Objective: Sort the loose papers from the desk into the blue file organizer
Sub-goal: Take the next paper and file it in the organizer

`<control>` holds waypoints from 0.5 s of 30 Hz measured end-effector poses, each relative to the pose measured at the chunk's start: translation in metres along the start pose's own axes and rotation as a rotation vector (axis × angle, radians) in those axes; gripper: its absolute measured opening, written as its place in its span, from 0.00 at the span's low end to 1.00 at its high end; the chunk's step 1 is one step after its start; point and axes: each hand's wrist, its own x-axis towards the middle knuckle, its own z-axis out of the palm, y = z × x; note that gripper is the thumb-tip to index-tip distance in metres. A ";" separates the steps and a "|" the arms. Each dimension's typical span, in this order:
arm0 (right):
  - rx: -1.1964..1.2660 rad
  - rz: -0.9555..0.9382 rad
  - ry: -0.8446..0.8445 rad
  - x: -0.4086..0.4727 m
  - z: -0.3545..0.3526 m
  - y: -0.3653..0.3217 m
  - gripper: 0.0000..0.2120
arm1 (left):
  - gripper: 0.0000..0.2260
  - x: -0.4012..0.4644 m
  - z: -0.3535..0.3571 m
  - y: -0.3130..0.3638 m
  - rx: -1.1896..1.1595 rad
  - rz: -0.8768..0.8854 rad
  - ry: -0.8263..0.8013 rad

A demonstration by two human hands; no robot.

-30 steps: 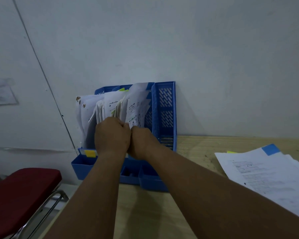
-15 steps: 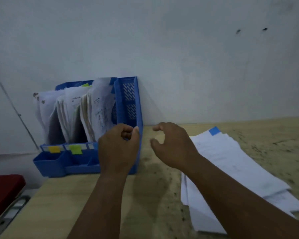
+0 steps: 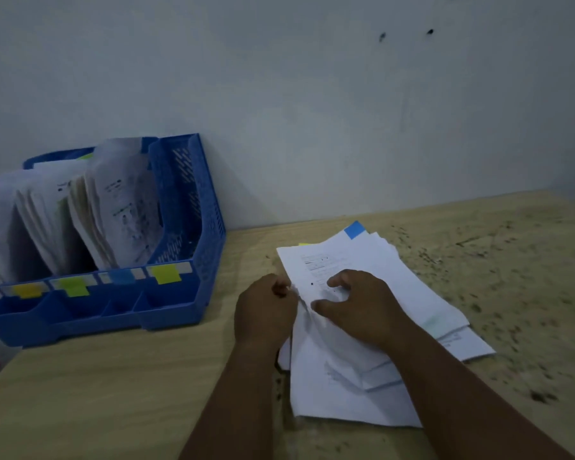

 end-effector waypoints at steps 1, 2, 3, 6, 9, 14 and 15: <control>-0.016 -0.015 -0.021 0.001 0.000 0.002 0.27 | 0.06 0.002 0.001 -0.003 0.017 0.010 0.013; -0.037 -0.035 -0.040 0.001 0.000 0.003 0.28 | 0.07 0.004 0.001 -0.006 0.030 0.021 0.013; -0.053 -0.047 -0.056 0.002 0.000 0.003 0.28 | 0.07 0.006 0.001 -0.008 0.036 0.035 0.002; -0.106 -0.074 -0.071 0.000 0.001 0.001 0.23 | 0.08 0.009 0.005 -0.013 0.018 0.072 -0.031; -0.124 -0.098 -0.061 -0.003 0.004 -0.002 0.20 | 0.07 0.009 0.007 -0.015 -0.014 0.078 -0.032; -0.153 -0.120 -0.025 -0.007 0.006 -0.005 0.17 | 0.05 0.007 0.007 -0.015 0.012 0.090 -0.038; -0.159 -0.116 -0.019 -0.007 0.006 -0.006 0.16 | 0.05 0.007 0.007 -0.015 0.012 0.090 -0.037</control>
